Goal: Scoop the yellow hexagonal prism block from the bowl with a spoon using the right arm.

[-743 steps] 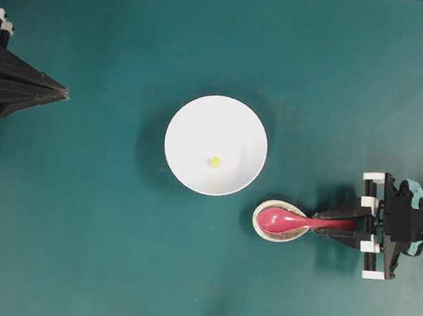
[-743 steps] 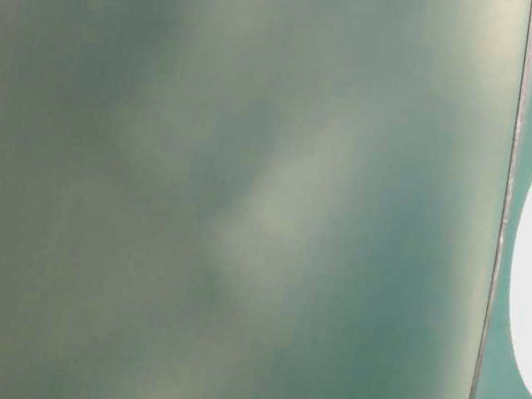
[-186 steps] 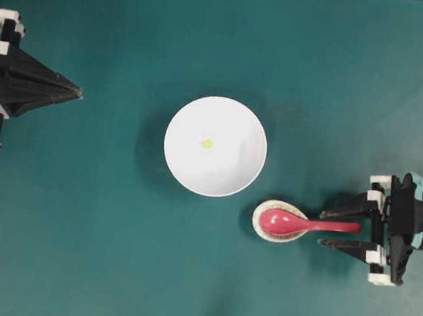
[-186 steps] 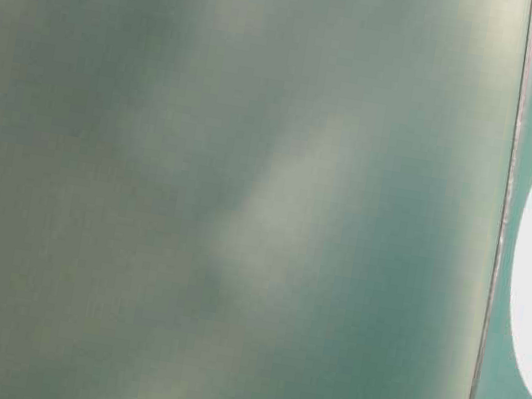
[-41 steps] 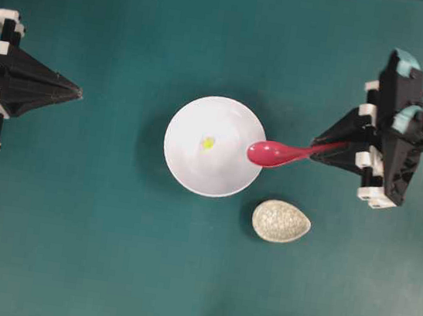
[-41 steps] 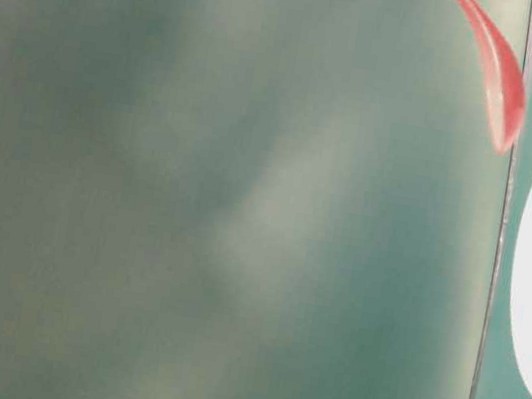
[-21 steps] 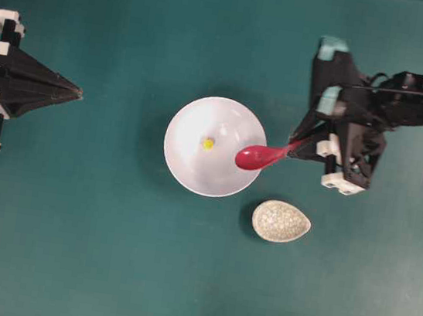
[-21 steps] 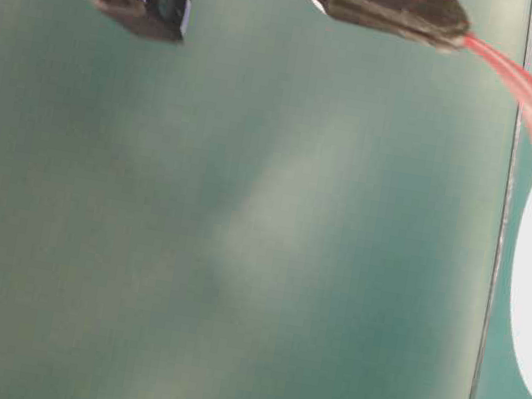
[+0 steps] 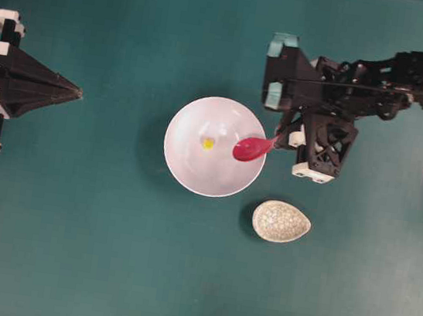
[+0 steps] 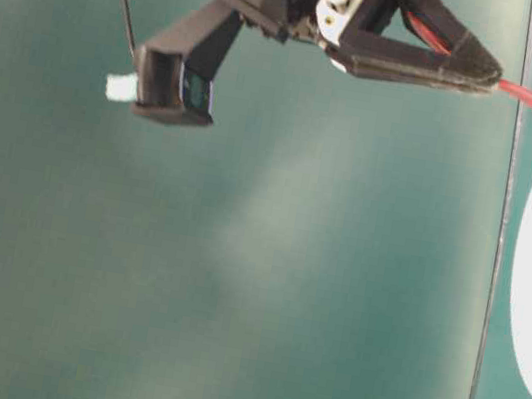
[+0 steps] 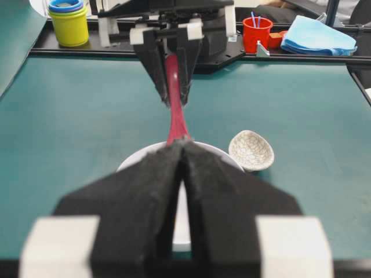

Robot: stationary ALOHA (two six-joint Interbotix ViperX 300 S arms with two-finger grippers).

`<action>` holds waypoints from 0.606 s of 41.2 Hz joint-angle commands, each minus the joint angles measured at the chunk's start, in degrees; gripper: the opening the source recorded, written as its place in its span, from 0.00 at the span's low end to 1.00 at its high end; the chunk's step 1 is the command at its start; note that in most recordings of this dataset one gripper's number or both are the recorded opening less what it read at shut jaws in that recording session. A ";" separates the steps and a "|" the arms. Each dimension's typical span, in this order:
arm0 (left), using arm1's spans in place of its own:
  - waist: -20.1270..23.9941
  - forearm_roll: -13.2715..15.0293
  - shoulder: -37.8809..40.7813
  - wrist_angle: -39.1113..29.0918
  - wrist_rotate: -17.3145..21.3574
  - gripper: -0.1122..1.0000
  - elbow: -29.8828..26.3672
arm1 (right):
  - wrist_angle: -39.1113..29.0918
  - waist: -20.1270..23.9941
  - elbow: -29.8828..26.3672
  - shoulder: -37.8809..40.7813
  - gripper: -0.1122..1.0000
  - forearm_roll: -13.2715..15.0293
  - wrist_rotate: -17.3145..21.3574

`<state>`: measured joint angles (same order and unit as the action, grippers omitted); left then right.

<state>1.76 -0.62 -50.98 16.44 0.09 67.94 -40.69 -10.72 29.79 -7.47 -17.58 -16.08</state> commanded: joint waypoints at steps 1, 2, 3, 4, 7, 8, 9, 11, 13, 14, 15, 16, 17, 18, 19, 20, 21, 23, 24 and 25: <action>0.09 -0.09 0.26 0.62 0.09 0.13 -1.23 | -0.62 -0.18 -2.55 0.00 0.32 1.41 0.35; 0.09 -0.09 0.26 0.62 0.09 0.13 -1.23 | -0.62 -0.18 -2.72 0.18 0.32 1.49 0.35; 0.09 -0.09 0.35 0.62 0.09 0.13 -1.23 | -0.62 -0.18 -2.90 0.26 0.32 1.67 0.35; 0.09 -0.09 0.26 0.62 0.09 0.13 -1.23 | -0.62 -0.18 -3.08 0.53 0.32 1.76 0.35; 0.09 -0.09 0.26 0.62 0.09 0.13 -1.23 | -0.62 -0.18 -3.69 0.97 0.32 1.76 0.35; 0.09 -0.09 0.35 0.62 0.09 0.13 -1.23 | -0.70 -0.18 -3.78 1.14 0.32 1.85 0.35; 0.09 -0.09 0.35 0.62 0.18 0.13 -1.23 | -0.62 -0.18 -3.87 1.32 0.32 1.76 0.35; 0.09 -0.09 0.26 0.62 0.18 0.13 -1.14 | -0.62 -0.18 -4.13 1.58 0.32 1.85 0.35; 0.09 -0.09 0.35 0.62 0.18 0.13 -1.23 | -0.70 -0.18 -4.13 1.85 0.32 1.85 0.35; 0.09 -0.09 0.35 0.62 0.18 0.13 -1.23 | -0.70 -0.18 -4.22 1.93 0.32 1.85 0.35; 0.09 -0.09 0.35 0.62 0.18 0.13 -1.14 | -0.70 -0.18 -4.22 2.02 0.32 1.85 0.35; 0.09 -0.09 0.35 0.62 0.18 0.13 -1.23 | -0.70 -0.18 -4.22 2.20 0.32 1.85 0.35; 0.09 -0.09 0.26 0.62 0.18 0.13 -1.14 | -0.70 -0.18 -4.22 2.29 0.32 1.76 0.35; 0.09 -0.09 0.26 0.62 0.18 0.13 -1.23 | -0.70 -0.18 -4.22 2.46 0.32 1.85 0.35; 0.09 -0.09 0.35 0.62 0.18 0.13 -1.23 | -0.70 -0.18 -4.22 2.46 0.32 1.85 0.35; 0.09 -0.09 0.26 0.62 0.18 0.13 -1.23 | -0.70 -0.18 -4.22 2.64 0.32 1.85 0.35; 0.09 -0.09 0.35 0.62 0.18 0.13 -1.23 | -0.62 -0.18 -4.22 2.81 0.32 1.85 0.35; 0.09 -0.09 0.35 0.62 0.18 0.13 -1.14 | -0.70 -0.18 -4.31 3.08 0.32 1.85 0.35; 0.09 -0.09 0.35 0.62 0.18 0.13 -1.23 | -0.70 -0.18 -4.22 3.16 0.32 1.85 0.35; 0.09 -0.09 0.26 0.62 0.18 0.13 -1.23 | -0.62 -0.18 -4.22 3.34 0.32 1.85 0.26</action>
<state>1.76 -0.62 -51.06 16.44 0.18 67.94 -41.48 -10.72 26.98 -3.52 -15.82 -15.82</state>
